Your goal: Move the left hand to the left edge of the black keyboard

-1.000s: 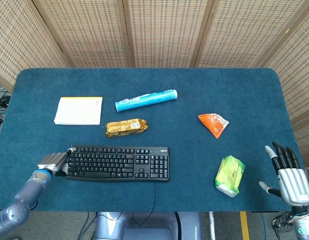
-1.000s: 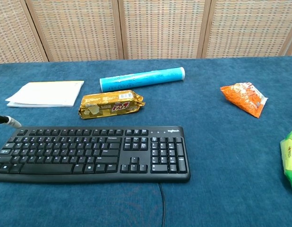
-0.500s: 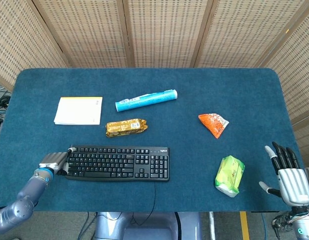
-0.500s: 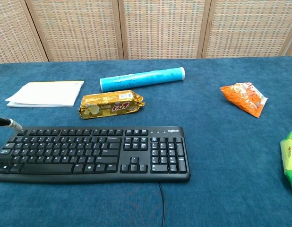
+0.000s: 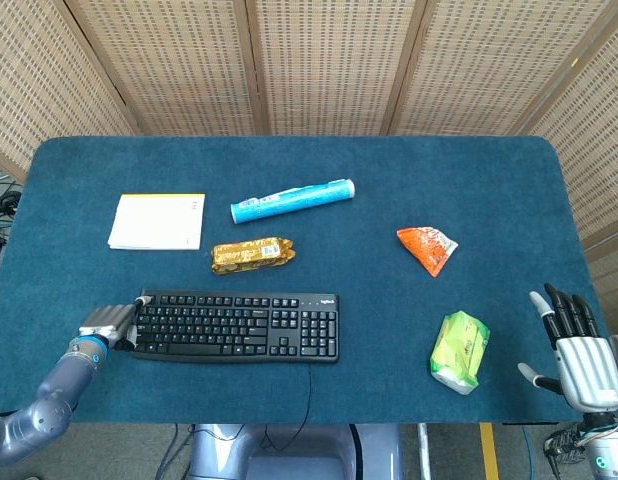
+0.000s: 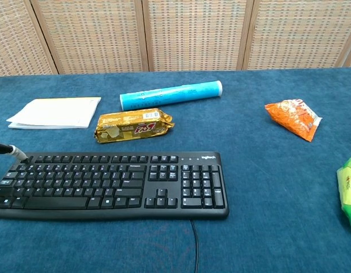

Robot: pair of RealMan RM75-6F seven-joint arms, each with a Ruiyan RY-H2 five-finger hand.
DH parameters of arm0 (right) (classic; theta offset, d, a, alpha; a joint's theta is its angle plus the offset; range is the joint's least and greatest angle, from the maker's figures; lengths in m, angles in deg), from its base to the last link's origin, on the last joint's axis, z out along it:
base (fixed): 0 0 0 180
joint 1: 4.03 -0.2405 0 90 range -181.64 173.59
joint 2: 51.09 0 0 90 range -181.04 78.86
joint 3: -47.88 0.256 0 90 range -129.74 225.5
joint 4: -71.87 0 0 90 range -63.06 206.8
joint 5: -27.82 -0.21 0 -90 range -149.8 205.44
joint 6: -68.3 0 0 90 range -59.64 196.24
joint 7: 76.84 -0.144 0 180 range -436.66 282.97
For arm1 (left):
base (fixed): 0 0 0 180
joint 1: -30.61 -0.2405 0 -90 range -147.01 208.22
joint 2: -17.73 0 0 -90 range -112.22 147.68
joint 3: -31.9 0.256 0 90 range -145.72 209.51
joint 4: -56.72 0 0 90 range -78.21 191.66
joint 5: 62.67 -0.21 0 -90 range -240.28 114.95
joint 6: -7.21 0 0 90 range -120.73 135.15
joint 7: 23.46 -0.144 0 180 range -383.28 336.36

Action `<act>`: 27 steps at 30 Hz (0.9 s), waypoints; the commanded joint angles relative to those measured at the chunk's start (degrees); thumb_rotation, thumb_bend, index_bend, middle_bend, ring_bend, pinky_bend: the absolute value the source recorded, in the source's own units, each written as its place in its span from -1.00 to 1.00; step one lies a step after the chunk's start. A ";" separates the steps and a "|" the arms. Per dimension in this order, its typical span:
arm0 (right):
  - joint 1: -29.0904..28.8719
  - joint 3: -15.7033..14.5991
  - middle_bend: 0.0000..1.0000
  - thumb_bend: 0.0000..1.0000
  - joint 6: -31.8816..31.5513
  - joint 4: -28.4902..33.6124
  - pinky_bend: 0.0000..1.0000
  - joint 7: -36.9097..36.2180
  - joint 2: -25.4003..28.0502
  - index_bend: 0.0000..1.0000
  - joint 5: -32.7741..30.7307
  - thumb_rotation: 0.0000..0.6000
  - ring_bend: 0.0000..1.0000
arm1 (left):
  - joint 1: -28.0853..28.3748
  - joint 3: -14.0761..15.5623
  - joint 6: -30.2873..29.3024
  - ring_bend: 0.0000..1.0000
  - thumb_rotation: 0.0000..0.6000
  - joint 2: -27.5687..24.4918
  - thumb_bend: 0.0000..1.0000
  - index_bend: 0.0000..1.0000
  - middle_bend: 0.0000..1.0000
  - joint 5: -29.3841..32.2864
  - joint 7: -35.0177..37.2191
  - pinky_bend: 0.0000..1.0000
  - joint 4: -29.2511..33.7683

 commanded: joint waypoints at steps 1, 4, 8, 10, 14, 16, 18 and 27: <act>-0.01 -0.04 -1.00 -1.00 -0.02 0.03 -1.00 0.06 0.00 -1.00 0.11 1.00 -1.00 | 0.17 0.05 0.19 0.08 1.00 0.31 0.57 -1.00 0.29 0.18 0.17 -0.34 -0.36; 0.01 -0.02 -1.00 -1.00 -0.10 0.08 -1.00 0.07 0.01 -1.00 0.13 1.00 -1.00 | 0.32 0.17 0.44 0.08 1.00 0.74 0.57 -1.00 0.29 0.30 0.31 -0.34 -0.75; 0.12 0.08 -1.00 -1.00 -0.46 0.05 -1.00 -0.08 0.00 -1.00 0.16 1.00 -1.00 | 0.51 0.43 0.73 0.08 1.00 1.13 0.57 -1.00 0.29 0.57 0.30 -0.34 -1.02; 0.12 0.12 -1.00 -1.00 -0.49 -0.01 -1.00 -0.19 0.01 -1.00 0.14 1.00 -1.00 | 0.60 0.48 0.62 0.07 1.00 1.23 0.57 -1.00 0.29 0.57 0.43 -0.34 -1.05; 0.10 0.16 -1.00 -1.00 -0.52 -0.14 -1.00 -0.18 -0.08 -1.00 0.14 1.00 -1.00 | 0.31 -0.11 0.04 0.08 1.00 0.24 0.56 -1.00 0.29 -1.06 1.56 -0.34 0.28; 0.08 0.14 -1.00 -1.00 -0.52 -0.16 -1.00 -0.10 -0.15 -1.00 0.20 1.00 -1.00 | 0.02 -0.66 -0.75 0.08 1.00 -1.26 0.56 -1.00 0.29 -2.88 2.37 -0.34 2.09; 0.07 0.14 -1.00 -1.00 -0.57 -0.16 -1.00 0.01 -0.21 -1.00 0.30 1.00 -1.00 | -0.41 -1.25 -1.82 0.08 1.00 -3.14 0.56 -1.00 0.29 -5.29 3.25 -0.34 4.45; 0.11 0.20 -1.00 -1.00 -0.60 -0.25 -1.00 -0.31 -0.19 -1.00 0.14 1.00 -1.00 | -4.89 -3.41 -5.85 -0.10 1.00 -11.12 0.20 -1.00 0.09 -17.38 9.18 -0.35 13.31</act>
